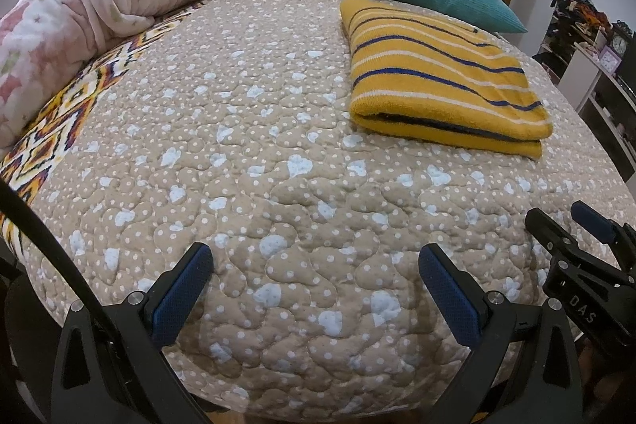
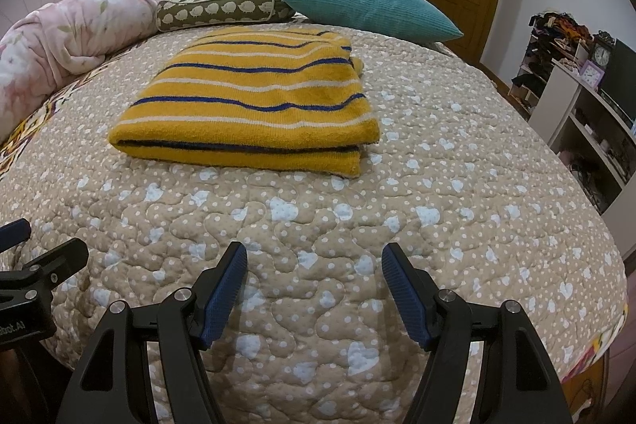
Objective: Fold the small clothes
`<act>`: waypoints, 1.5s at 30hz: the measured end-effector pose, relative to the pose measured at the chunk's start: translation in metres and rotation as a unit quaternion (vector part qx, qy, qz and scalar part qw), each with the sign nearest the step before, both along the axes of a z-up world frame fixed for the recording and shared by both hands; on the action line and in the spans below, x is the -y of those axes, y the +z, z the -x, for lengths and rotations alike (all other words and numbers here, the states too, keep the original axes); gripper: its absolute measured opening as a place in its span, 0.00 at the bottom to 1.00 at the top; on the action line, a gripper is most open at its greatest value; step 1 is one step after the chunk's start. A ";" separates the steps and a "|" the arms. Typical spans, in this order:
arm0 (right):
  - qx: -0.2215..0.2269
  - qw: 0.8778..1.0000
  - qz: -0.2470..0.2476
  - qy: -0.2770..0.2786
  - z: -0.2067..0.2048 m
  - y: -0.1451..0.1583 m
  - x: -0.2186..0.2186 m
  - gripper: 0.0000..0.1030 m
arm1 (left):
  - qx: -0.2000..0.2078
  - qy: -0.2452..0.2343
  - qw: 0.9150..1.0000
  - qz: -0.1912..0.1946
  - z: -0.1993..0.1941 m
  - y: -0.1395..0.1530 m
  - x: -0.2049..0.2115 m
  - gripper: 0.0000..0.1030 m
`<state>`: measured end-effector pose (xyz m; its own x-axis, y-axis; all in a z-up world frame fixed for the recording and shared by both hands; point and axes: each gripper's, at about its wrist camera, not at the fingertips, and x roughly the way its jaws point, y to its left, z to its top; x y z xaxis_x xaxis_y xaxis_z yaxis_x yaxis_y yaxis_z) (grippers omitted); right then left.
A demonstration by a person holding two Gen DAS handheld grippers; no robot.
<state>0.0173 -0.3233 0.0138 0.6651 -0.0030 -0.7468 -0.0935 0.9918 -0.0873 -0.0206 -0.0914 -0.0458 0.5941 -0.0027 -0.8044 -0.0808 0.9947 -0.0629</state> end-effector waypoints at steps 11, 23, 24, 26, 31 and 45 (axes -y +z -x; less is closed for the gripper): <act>0.000 1.000 0.002 0.005 -0.002 0.000 -0.001 0.73 | 0.003 -0.008 1.000 0.007 0.000 -0.001 -0.001 1.00; 0.000 1.000 0.002 0.004 -0.002 -0.001 -0.001 0.74 | 0.003 -0.008 1.000 0.007 -0.001 -0.001 0.000 1.00; -0.001 1.000 0.002 0.004 -0.002 -0.001 -0.001 0.74 | 0.002 -0.008 1.000 0.007 -0.001 -0.001 0.000 1.00; 0.000 1.000 0.002 0.004 -0.002 -0.001 -0.002 0.74 | 0.003 -0.008 1.000 0.007 0.000 -0.001 0.001 1.00; 0.000 1.000 0.002 0.004 -0.002 -0.002 -0.001 0.74 | 0.003 -0.008 1.000 0.007 0.000 -0.002 0.001 1.00; 0.000 1.000 0.002 0.005 -0.001 -0.001 -0.002 0.75 | 0.001 -0.008 1.000 0.009 0.001 -0.007 0.004 1.00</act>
<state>0.0180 -0.3215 0.0126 0.6657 0.0006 -0.7463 -0.1032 0.9905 -0.0912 -0.0213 -0.0951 -0.0528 0.5956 -0.0266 -0.8028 -0.0638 0.9947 -0.0803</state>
